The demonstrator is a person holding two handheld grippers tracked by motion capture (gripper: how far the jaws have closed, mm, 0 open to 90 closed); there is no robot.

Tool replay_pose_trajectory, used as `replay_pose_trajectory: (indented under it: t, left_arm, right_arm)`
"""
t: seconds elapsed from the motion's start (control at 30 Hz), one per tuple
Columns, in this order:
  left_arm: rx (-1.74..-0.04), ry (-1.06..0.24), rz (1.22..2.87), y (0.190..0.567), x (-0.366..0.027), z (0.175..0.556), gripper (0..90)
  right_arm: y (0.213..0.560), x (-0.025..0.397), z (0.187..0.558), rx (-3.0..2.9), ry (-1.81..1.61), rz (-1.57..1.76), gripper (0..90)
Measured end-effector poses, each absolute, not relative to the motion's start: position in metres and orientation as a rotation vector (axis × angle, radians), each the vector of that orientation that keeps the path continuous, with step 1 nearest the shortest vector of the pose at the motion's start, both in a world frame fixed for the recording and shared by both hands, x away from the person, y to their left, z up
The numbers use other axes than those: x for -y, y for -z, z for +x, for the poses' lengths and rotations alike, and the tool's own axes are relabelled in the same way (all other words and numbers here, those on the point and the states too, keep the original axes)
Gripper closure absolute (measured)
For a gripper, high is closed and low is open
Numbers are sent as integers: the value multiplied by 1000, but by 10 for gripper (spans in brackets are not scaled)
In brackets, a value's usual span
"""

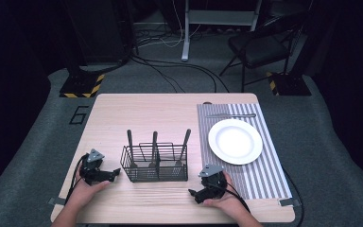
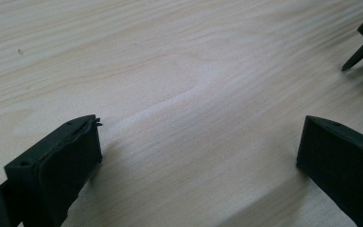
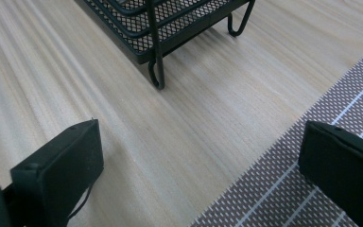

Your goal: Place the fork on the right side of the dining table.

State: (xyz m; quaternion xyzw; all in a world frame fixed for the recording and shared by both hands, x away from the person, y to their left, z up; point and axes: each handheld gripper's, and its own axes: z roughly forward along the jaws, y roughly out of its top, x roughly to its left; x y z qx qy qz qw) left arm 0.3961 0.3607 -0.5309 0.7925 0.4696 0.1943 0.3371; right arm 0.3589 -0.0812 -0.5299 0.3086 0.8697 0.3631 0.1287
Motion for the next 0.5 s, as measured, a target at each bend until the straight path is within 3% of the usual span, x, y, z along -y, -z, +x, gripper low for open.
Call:
replay_pose_trajectory:
  t: [0.5]
  left_arm:
    - [-1226,-504,2065,531,-361,396,3]
  right_arm:
    - [530,83,359,-2507,-1064,905,43]
